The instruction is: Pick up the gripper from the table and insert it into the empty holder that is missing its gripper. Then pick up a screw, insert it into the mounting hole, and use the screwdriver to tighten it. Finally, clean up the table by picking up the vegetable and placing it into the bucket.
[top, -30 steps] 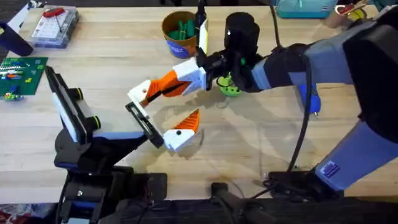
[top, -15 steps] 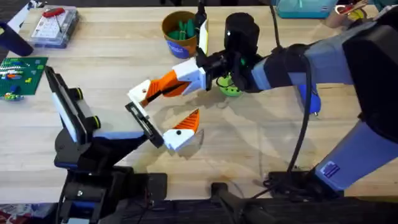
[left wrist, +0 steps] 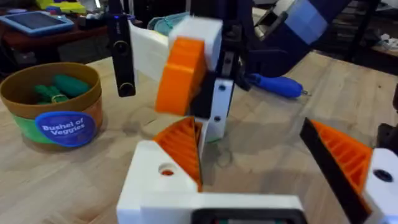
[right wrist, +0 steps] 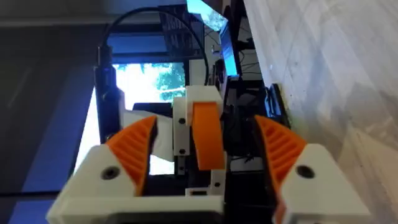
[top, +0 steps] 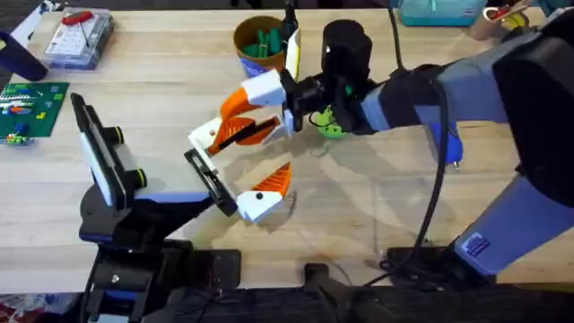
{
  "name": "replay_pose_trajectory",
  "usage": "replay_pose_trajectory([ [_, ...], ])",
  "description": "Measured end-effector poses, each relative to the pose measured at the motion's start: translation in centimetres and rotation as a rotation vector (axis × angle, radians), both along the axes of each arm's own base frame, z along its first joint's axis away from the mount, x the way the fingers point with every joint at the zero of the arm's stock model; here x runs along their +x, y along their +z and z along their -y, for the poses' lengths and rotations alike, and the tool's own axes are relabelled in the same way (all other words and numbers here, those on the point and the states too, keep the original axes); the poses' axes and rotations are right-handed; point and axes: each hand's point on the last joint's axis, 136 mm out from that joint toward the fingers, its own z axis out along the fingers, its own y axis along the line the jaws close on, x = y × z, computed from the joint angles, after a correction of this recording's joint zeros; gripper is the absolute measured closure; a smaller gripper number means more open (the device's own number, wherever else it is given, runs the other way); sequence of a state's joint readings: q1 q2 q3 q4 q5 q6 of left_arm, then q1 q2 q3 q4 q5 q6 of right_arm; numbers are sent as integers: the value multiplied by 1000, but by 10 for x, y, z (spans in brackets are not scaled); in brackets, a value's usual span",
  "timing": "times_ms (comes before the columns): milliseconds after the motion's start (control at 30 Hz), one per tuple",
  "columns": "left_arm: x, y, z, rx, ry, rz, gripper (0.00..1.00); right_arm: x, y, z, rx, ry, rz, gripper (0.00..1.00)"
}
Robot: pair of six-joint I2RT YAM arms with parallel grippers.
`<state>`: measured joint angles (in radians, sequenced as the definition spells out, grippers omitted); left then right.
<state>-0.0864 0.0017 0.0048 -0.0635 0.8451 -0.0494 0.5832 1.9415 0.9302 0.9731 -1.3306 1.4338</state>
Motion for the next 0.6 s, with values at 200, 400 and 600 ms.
replay_pose_trajectory([
  [200,-1,0,1,0,-9,0,14,0,0,-1,0,-5,2,8],
  [400,-2,0,1,-1,-12,0,15,1,0,-1,-1,-8,1,7],
  [600,-2,0,1,-1,-14,0,14,3,0,-2,2,-19,12,7],
])
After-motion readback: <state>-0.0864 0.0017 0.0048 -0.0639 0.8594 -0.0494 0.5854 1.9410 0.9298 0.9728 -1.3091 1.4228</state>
